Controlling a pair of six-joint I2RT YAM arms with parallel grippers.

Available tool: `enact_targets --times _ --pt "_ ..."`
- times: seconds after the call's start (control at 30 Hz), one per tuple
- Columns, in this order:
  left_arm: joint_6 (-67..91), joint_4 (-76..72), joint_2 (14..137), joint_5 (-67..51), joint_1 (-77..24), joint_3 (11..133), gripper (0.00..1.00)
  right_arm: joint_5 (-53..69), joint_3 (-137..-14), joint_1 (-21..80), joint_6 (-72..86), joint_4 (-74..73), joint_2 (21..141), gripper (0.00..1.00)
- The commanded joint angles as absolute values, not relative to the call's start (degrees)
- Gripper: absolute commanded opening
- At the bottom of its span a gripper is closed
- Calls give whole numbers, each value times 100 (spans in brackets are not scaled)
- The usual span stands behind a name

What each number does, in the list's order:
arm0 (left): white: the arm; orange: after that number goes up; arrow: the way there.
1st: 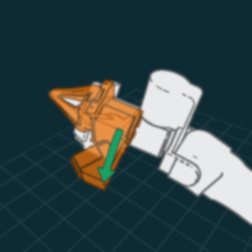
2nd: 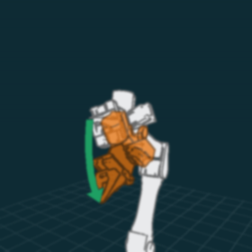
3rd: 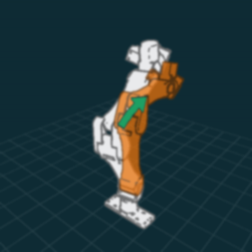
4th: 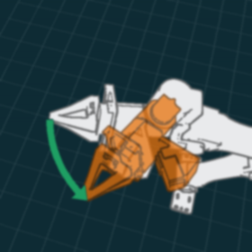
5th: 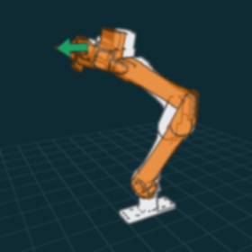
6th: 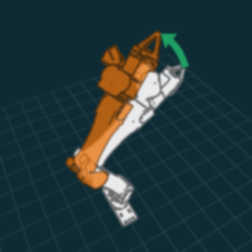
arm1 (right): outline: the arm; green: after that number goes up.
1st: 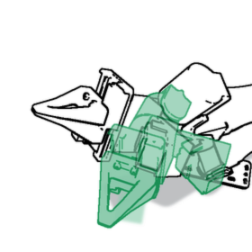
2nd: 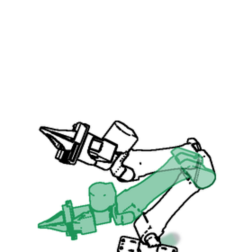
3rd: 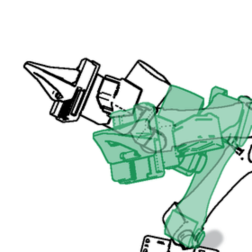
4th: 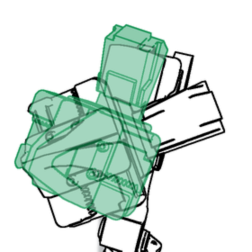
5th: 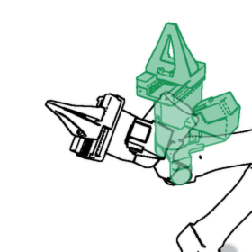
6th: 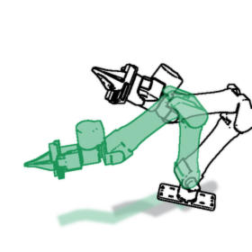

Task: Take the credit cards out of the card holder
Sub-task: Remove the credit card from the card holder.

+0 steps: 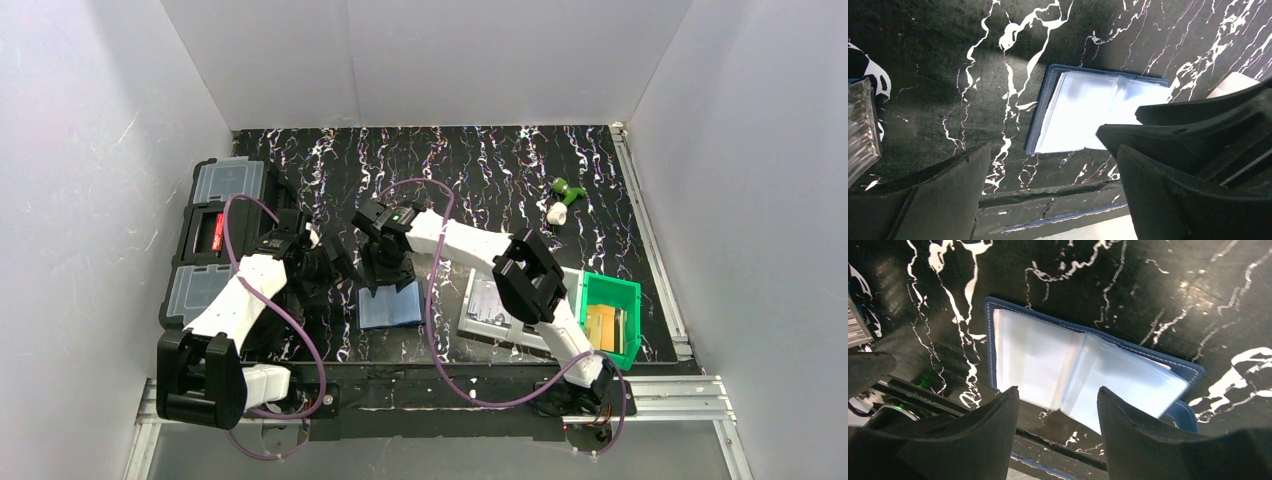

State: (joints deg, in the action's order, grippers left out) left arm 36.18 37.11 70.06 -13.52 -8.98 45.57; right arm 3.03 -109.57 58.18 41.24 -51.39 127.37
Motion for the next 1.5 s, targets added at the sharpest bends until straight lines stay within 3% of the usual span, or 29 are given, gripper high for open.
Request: enact_targets --times 0.0,0.53,0.77,0.97,1.1,1.27,1.47 --pt "3740 3787 7051 -1227 -719 4514 98 271 -11424 5968 3986 -5379 12979 64" --pt "3934 3565 7269 -1568 -703 4648 98 113 -11608 6231 3858 -5706 13643 62" --pt "3915 3457 7427 -1767 -703 4610 98 131 -10701 6095 3842 -5350 13367 32" --pt "3825 3352 7575 -1950 -722 4485 95 600 -9775 5784 3805 -4569 12865 20" --pt "3665 3330 7786 -2020 -890 4466 86 922 -9346 5657 3773 -4149 12659 15" --pt "3627 3206 8023 -1942 -1241 4412 62 1205 -9039 5526 3780 -3881 12574 10" --pt "3622 3081 8341 -1854 -1621 4502 45 1328 -8917 5433 3780 -3756 12521 9"
